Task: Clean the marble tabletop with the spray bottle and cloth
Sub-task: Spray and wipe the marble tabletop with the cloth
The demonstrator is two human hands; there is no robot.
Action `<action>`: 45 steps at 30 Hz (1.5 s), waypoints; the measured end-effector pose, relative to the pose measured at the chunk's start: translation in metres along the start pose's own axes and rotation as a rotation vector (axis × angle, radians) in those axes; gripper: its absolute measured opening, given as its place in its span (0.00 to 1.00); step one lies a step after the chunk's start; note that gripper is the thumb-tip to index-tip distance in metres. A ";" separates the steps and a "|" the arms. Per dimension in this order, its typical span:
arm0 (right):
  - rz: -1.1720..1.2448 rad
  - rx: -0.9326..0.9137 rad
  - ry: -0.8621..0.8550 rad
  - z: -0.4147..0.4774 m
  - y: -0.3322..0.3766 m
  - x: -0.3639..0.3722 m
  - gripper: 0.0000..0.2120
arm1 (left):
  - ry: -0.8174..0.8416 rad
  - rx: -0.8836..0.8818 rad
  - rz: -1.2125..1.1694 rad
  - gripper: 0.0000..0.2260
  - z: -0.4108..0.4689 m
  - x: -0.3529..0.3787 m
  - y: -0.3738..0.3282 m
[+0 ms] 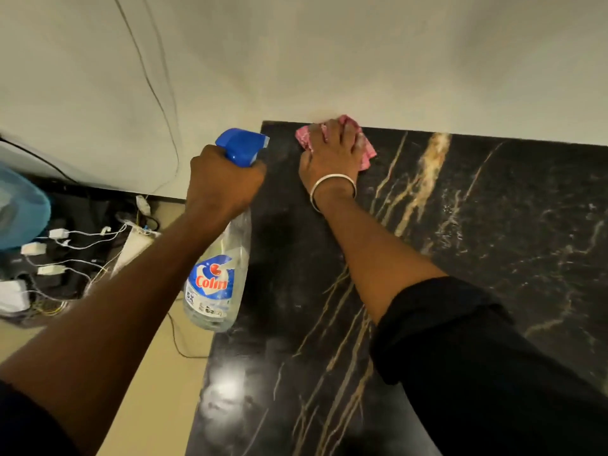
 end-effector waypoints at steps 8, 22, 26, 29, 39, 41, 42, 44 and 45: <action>-0.031 -0.137 0.017 0.021 0.070 0.022 0.25 | -0.023 -0.060 -0.132 0.09 -0.024 -0.044 0.080; -0.087 -0.332 0.050 -0.132 0.090 0.062 0.24 | 0.119 -0.098 -0.134 0.08 -0.072 -0.057 0.124; -0.111 -0.414 0.093 -0.161 0.088 0.068 0.24 | 0.129 -0.061 -0.129 0.09 -0.076 -0.055 0.124; -0.154 -0.500 0.096 -0.143 0.081 0.066 0.25 | 0.134 -0.045 -0.140 0.09 -0.076 -0.048 0.128; -0.221 -0.421 0.054 0.040 0.076 0.041 0.24 | 0.096 -0.140 -0.054 0.11 -0.088 -0.035 0.149; -0.224 -0.393 0.059 0.041 0.078 0.039 0.25 | 0.091 -0.143 -0.060 0.11 -0.093 -0.038 0.151; -0.231 -0.372 0.072 0.037 0.080 0.038 0.26 | 0.090 -0.150 -0.059 0.12 -0.097 -0.040 0.151; -0.236 -0.349 0.092 0.017 0.084 0.039 0.27 | 0.090 -0.161 -0.046 0.13 -0.105 -0.046 0.151; -0.233 -0.357 0.093 0.003 0.087 0.040 0.27 | 0.088 -0.162 -0.038 0.13 -0.108 -0.048 0.152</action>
Point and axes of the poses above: each hand's wrist, its own z-axis towards the middle knuckle, its own x-axis out of the palm, y = z × x, the point moved 5 cm from there along z, towards the middle knuckle, and after that the axes turned 7 degrees about y, right-handed, at the moved point
